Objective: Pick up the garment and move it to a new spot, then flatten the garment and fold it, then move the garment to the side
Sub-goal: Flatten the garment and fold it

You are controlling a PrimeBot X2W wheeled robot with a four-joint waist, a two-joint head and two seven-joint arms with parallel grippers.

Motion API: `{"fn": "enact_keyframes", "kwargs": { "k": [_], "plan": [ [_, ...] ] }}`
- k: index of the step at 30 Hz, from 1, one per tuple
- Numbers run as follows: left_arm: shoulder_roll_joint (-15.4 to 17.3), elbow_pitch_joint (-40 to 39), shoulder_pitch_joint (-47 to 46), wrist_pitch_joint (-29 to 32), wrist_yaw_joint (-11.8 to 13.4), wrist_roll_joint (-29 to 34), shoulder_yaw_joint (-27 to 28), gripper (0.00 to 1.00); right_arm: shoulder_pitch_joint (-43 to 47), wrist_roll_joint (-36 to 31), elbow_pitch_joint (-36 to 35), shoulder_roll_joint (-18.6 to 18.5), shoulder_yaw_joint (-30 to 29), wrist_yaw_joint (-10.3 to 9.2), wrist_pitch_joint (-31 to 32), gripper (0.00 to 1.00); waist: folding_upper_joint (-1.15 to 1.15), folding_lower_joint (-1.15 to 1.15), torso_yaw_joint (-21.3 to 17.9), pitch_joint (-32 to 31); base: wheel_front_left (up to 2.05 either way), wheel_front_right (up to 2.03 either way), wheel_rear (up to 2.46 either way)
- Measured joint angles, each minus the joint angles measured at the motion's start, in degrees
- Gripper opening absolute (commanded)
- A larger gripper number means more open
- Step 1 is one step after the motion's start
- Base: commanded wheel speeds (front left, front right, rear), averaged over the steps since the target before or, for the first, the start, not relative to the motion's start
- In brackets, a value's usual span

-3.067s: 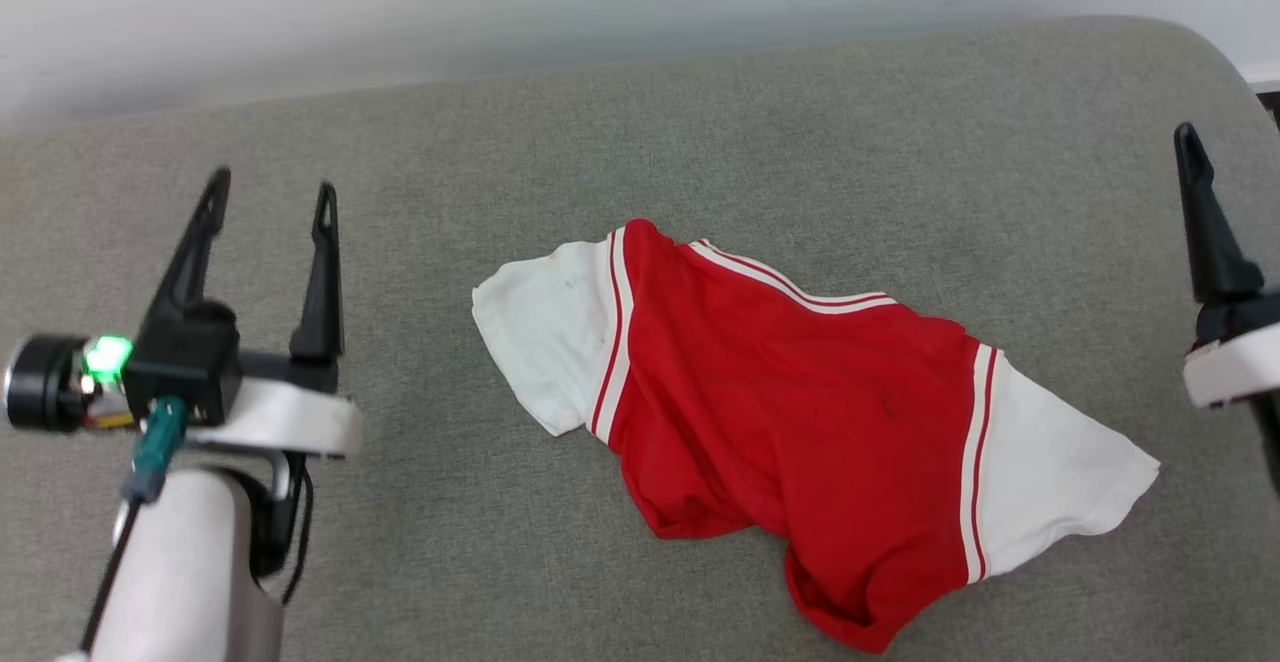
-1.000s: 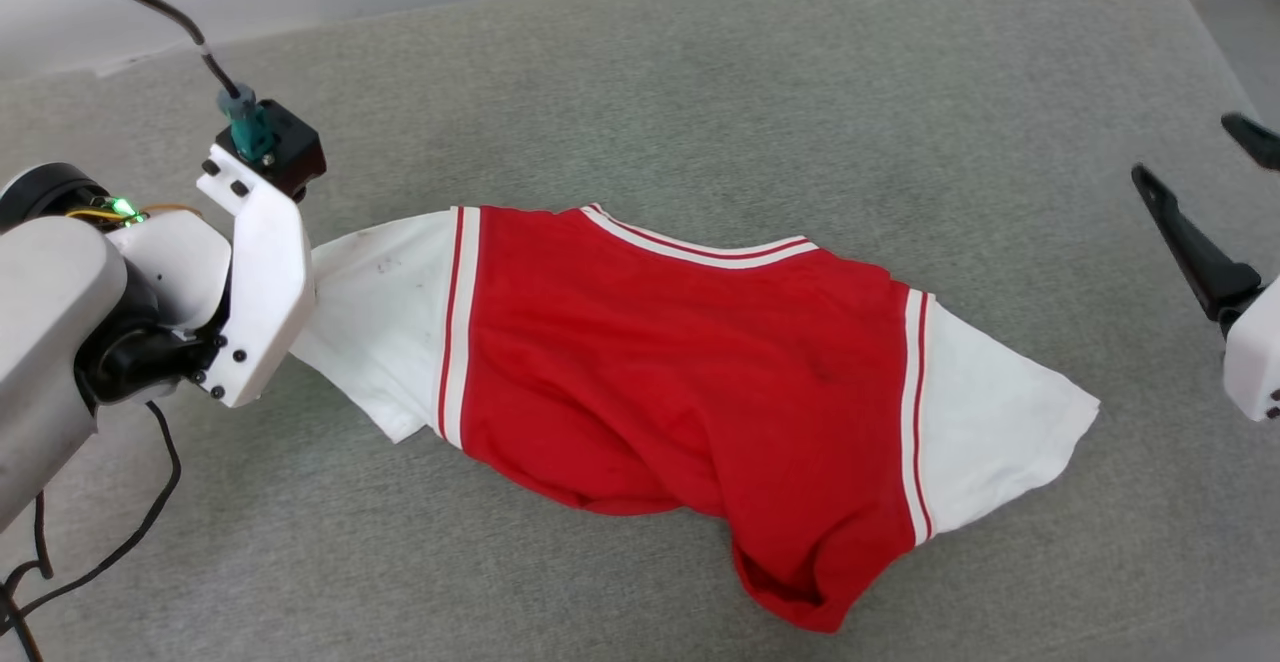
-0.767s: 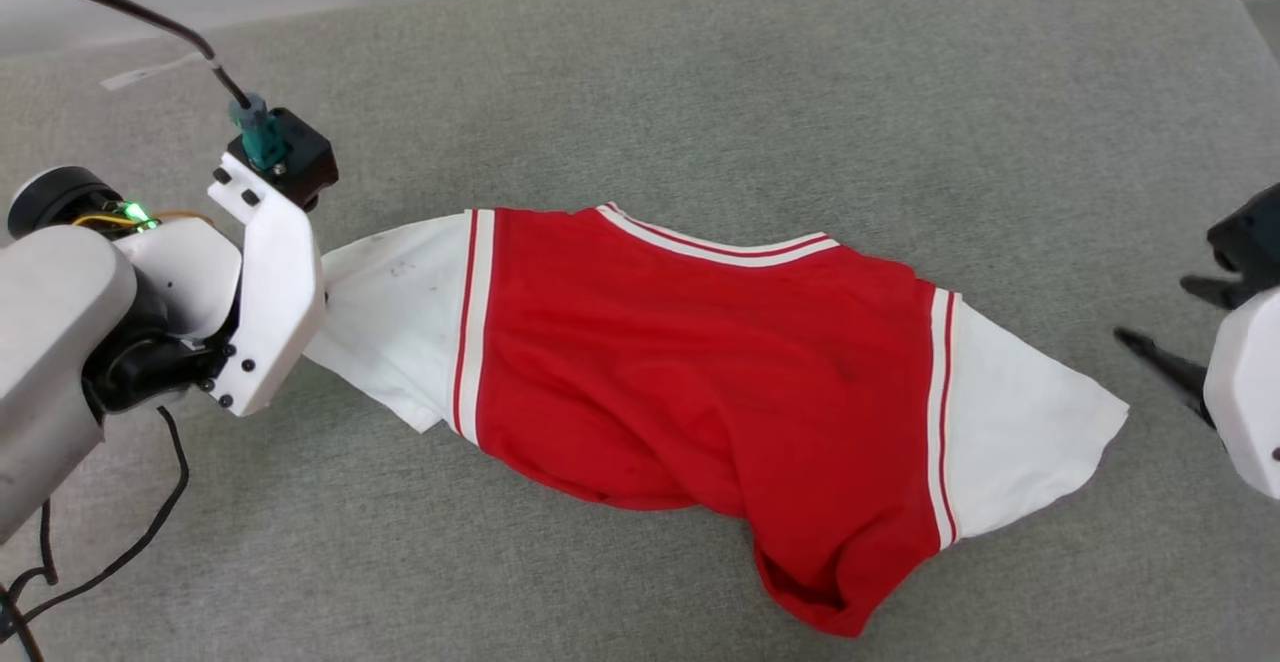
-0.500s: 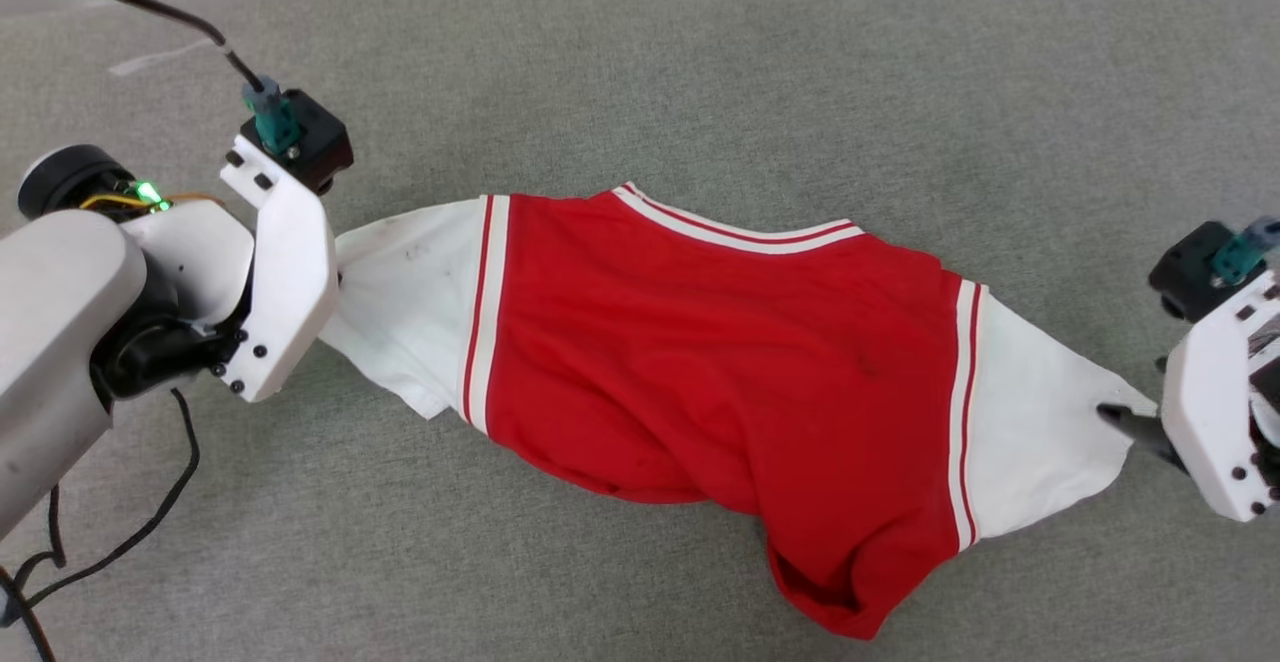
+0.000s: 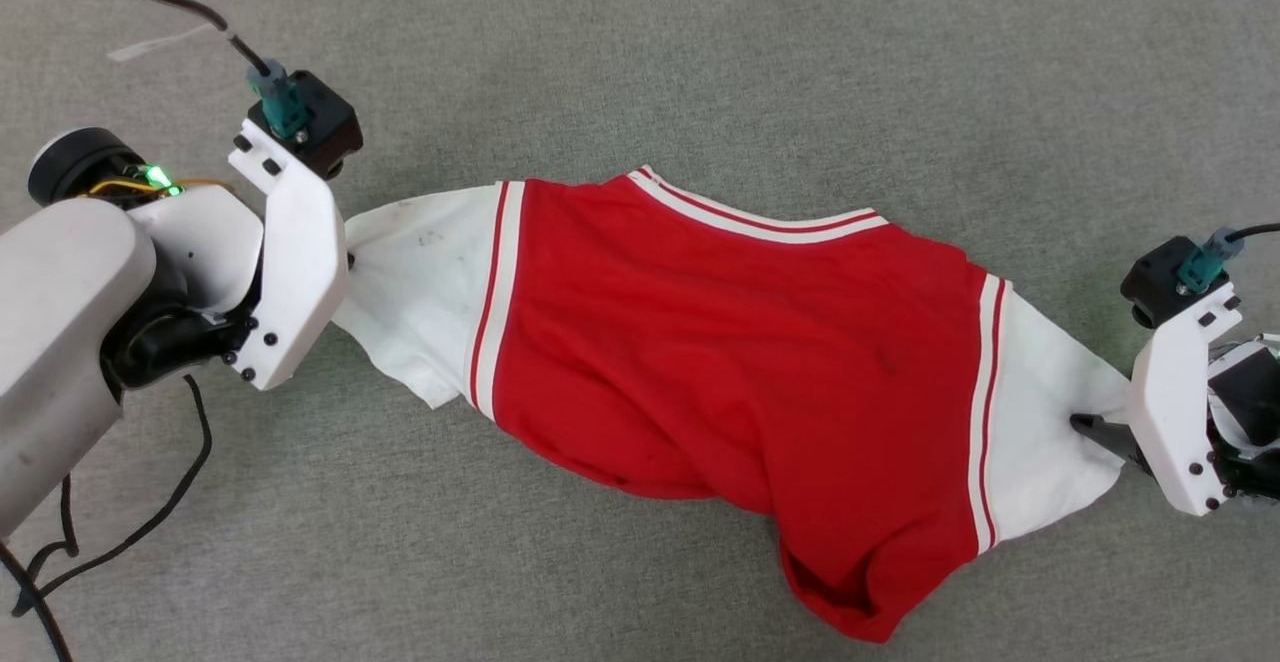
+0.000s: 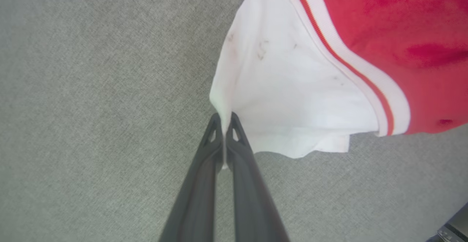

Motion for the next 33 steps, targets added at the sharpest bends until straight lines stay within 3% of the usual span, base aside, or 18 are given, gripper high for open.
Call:
{"fn": "enact_keyframes", "kwargs": {
  "k": [1,2,8,17,28,33],
  "plan": [
    [-0.01,0.26,0.12,-0.29,0.00,-0.02,-0.10,0.00,-0.51,0.03,0.32,0.00,0.94,0.00,-0.53,0.42,0.00,0.00,-0.05,-0.27,0.00,0.00,0.00],
    [-0.01,0.46,0.29,-0.48,-0.01,-0.04,-0.16,0.00,-0.73,0.04,0.65,0.00,1.55,0.01,-1.54,0.00,0.00,0.00,-0.10,-0.62,0.00,0.00,0.00],
    [-0.76,0.88,1.30,-3.90,-0.10,-0.13,-0.16,0.00,-2.48,1.03,1.46,0.11,3.18,0.15,-9.04,0.00,0.00,0.00,-0.23,-4.28,0.00,0.00,0.00],
    [1.79,-3.32,1.54,-9.66,-0.20,0.14,1.63,0.00,-7.73,-0.27,-2.26,-4.20,2.40,0.14,-19.26,0.00,0.00,0.00,-0.13,-11.07,0.00,0.00,0.00],
    [2.36,-6.62,-6.16,-19.36,2.33,6.14,8.14,0.00,-18.57,-3.59,-3.56,-5.20,-6.55,0.14,-26.60,0.00,0.00,0.00,1.66,-12.29,0.00,0.00,0.00],
    [0.66,-4.46,-12.82,-22.14,3.91,9.68,11.14,0.00,-26.88,-7.98,-0.87,-1.79,-11.05,0.14,-26.83,0.00,0.00,0.00,2.18,-9.55,0.00,0.00,0.00]
  ]
}}
